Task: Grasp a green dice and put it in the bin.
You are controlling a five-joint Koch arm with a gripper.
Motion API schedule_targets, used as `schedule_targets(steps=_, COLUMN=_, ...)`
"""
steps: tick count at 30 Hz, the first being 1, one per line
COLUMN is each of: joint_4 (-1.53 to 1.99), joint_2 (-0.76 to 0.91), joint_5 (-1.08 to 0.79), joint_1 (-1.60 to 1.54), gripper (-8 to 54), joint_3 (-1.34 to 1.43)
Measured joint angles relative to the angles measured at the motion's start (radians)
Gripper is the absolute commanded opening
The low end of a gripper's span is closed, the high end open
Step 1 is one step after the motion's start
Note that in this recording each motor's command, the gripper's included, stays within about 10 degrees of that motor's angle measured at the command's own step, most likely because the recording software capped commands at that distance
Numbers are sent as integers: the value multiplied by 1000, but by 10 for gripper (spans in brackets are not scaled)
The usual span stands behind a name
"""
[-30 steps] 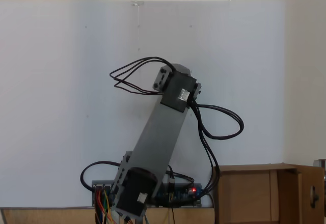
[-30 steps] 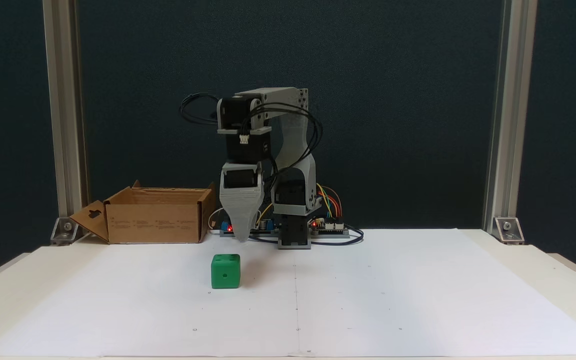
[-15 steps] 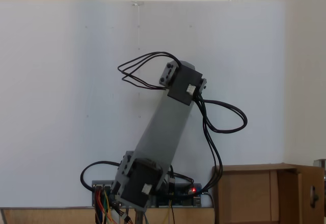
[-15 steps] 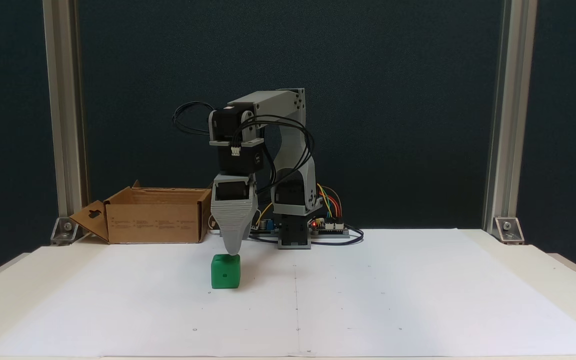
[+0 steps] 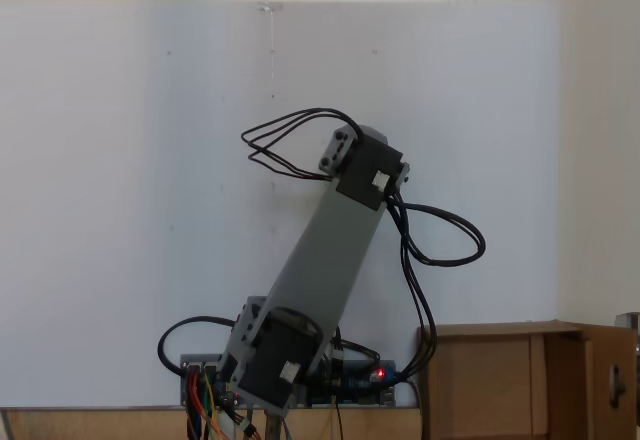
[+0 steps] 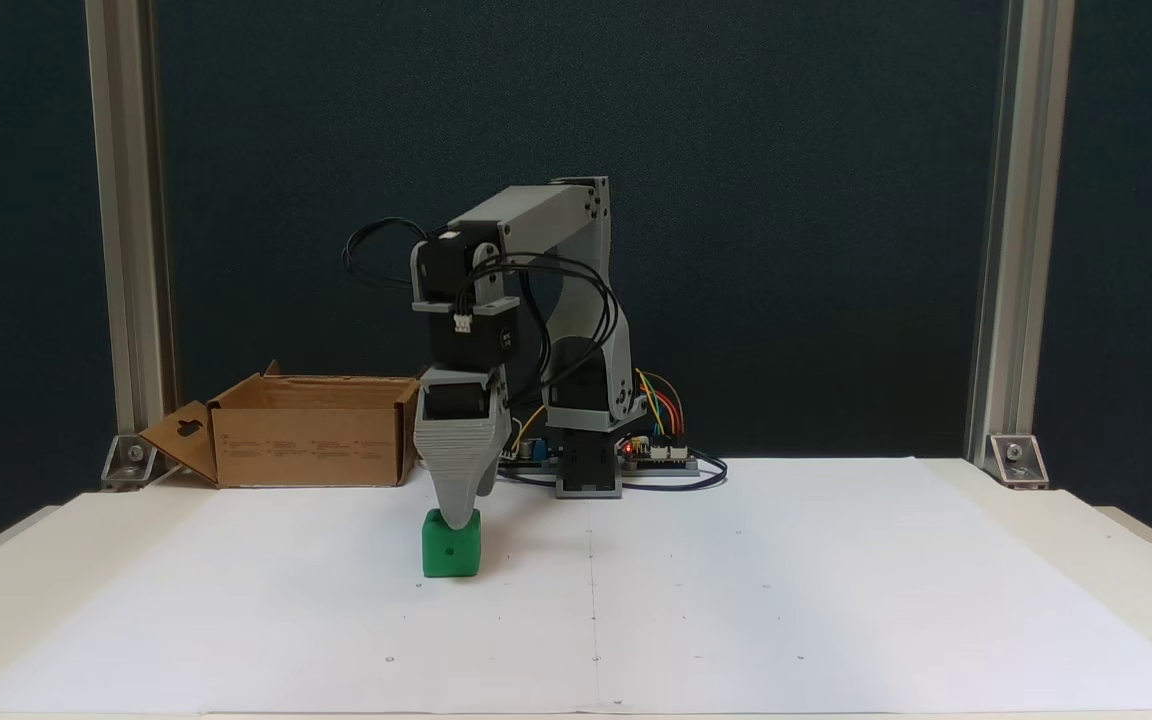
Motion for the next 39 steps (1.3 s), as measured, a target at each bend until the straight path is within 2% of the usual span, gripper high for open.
schedule_targets(steps=11, joint_4=-5, joint_2=0, joint_5=-100, joint_1=21, gripper=456, joint_3=2)
schedule_targets(steps=31, joint_4=-124, joint_2=-60, joint_5=-100, joint_1=52, gripper=456, joint_3=6)
schedule_targets(steps=39, joint_4=-138, joint_2=-74, joint_5=-100, joint_1=52, gripper=432, joint_3=18)
